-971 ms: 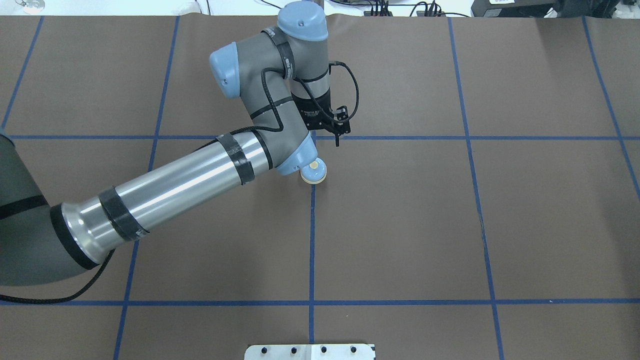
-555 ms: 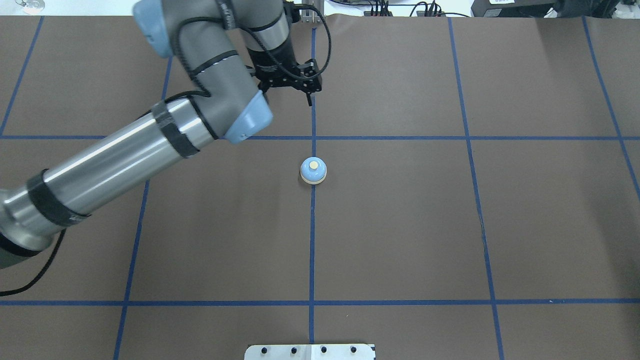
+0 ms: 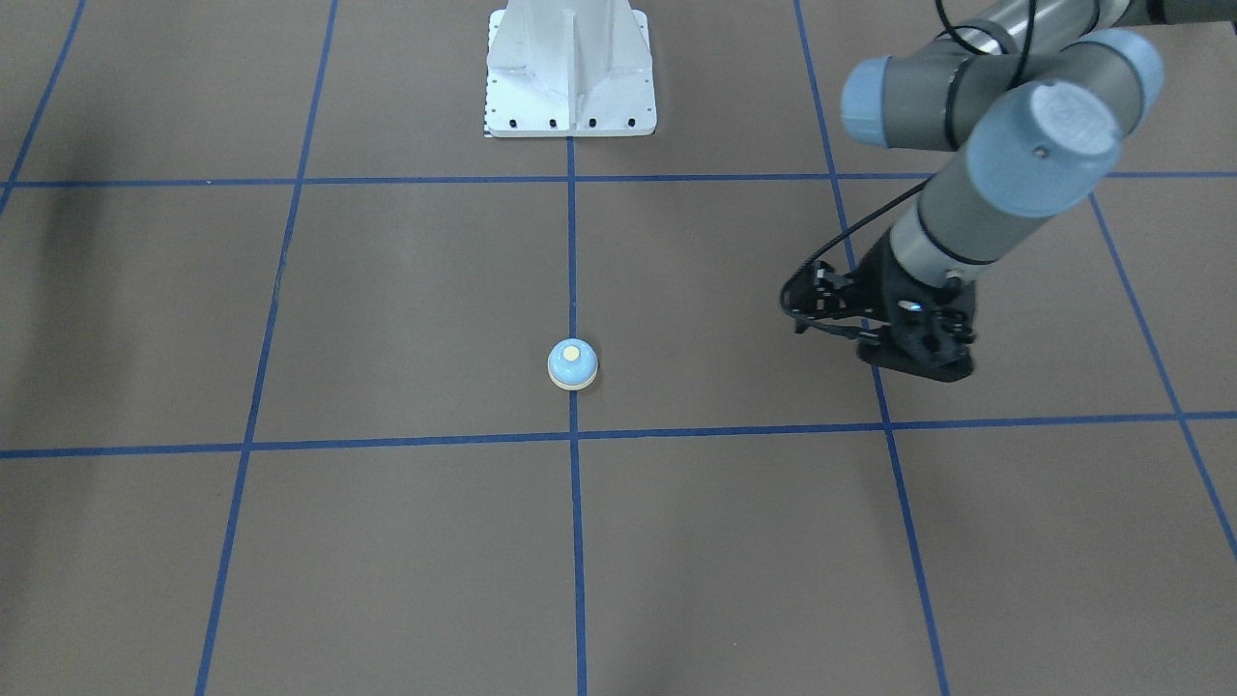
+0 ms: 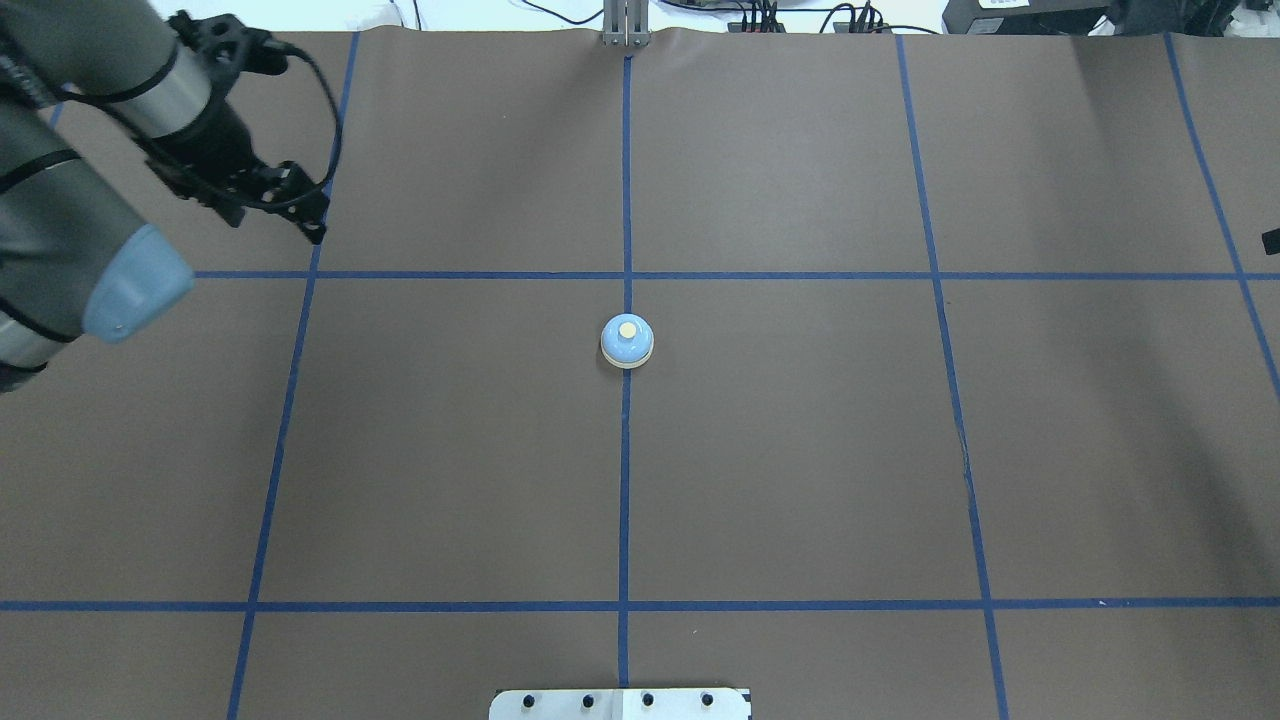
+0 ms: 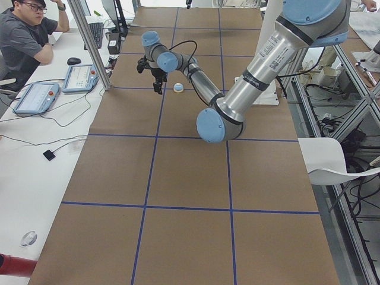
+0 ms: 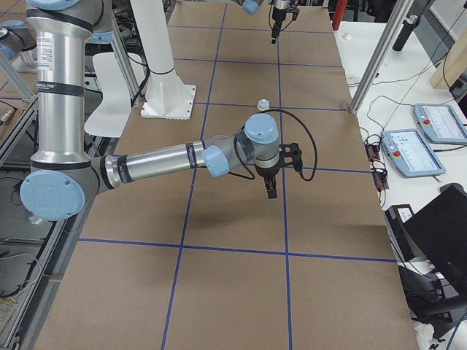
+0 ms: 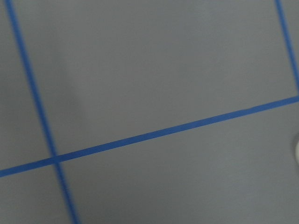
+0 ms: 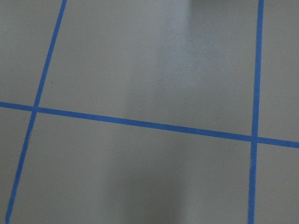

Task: Place and press bell with both arms
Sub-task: 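Open the left gripper and withdraw it while the right arm enters, then move the right gripper over the bell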

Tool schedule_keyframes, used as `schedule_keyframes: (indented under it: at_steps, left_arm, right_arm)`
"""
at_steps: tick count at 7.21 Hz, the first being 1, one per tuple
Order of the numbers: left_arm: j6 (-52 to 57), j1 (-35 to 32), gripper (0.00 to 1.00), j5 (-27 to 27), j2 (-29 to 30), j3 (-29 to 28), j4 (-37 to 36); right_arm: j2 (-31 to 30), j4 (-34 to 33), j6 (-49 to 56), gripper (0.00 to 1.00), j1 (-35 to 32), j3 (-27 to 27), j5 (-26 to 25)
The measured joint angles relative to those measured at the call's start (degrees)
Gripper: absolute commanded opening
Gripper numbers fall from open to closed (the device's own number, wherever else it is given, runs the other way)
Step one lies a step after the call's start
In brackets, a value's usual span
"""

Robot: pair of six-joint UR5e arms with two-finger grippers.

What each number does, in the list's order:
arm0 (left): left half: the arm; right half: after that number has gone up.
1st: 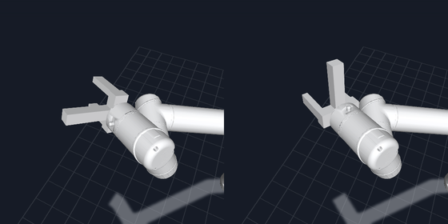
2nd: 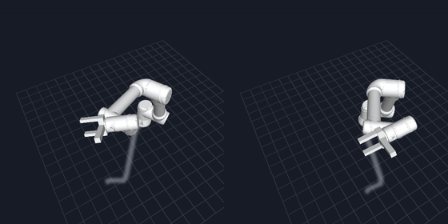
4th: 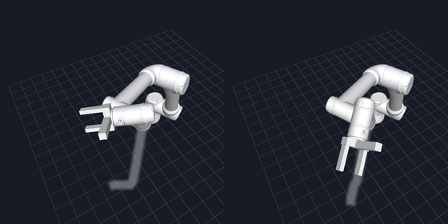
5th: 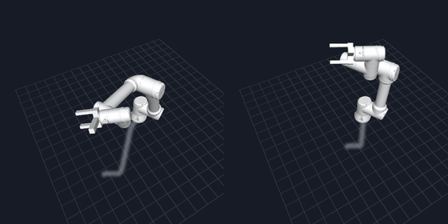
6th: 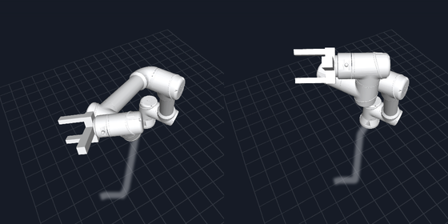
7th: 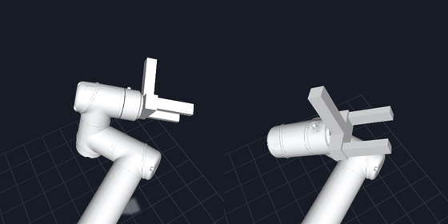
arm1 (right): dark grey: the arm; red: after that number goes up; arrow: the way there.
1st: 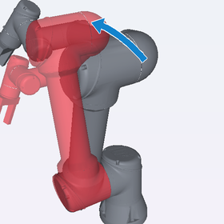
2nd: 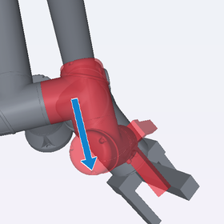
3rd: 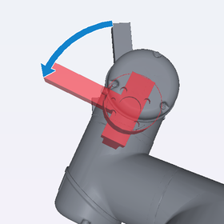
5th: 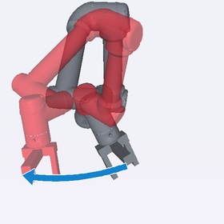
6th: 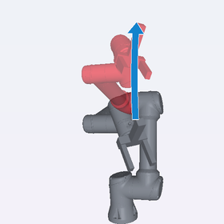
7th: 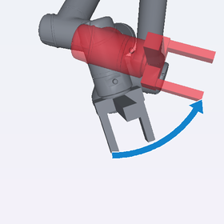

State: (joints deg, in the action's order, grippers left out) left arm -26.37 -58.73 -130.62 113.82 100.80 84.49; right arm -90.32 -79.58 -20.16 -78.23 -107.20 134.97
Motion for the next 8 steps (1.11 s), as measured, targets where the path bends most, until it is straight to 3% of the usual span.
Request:
schedule_keyframes:
  at_steps: [4,6,8]
  left_arm:
    - [16.64,-14.47,1.00,0.50,-18.24,4.15,0.10]
    - [35.62,-20.42,1.00,2.48,-25.99,2.88,0.47]
    - [47.46,-29.41,1.00,2.62,-30.96,0.83,0.55]
  right_arm:
    - [18.38,-21.57,-6.20,1.00,9.56,-2.51,-2.60]
    - [25.01,-23.12,-19.64,1.00,19.95,-4.16,-7.78]
    - [29.37,-23.21,-31.03,1.00,28.15,-5.30,-12.32]
